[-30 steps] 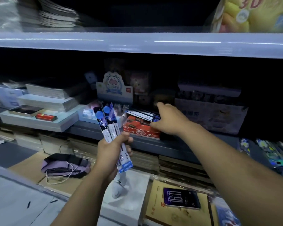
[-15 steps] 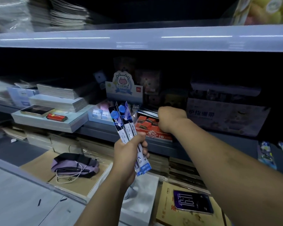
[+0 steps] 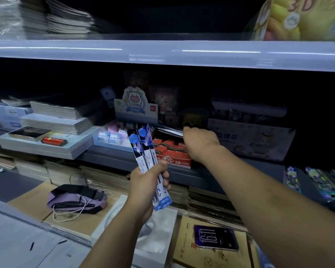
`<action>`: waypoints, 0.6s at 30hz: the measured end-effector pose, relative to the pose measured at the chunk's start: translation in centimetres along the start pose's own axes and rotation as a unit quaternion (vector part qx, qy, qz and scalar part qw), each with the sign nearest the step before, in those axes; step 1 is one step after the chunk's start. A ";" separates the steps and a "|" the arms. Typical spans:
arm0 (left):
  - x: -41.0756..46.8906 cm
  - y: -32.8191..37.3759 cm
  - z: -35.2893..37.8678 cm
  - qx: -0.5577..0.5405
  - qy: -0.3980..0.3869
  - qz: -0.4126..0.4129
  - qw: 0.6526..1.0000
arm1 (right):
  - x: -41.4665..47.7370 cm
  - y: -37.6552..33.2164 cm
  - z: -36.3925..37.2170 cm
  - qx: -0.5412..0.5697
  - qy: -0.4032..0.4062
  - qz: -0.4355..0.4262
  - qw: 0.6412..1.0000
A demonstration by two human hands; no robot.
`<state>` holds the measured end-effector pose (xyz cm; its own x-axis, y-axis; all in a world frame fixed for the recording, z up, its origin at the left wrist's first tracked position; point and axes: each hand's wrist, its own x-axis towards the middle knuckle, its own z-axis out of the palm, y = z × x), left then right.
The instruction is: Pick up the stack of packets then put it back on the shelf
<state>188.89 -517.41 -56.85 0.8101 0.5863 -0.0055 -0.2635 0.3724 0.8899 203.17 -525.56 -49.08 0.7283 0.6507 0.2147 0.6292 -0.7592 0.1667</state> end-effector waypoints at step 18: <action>-5.3 1.2 2.5 -0.048 -0.200 -0.232 0.951 | -11.4 7.5 1.4 -0.061 0.291 -0.431 0.852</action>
<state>185.66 -521.89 -54.63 0.9802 0.0300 -0.1957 0.1390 0.5999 0.7879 199.97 -538.69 -51.64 -0.2704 0.8771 0.3969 0.8031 -0.0218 0.5954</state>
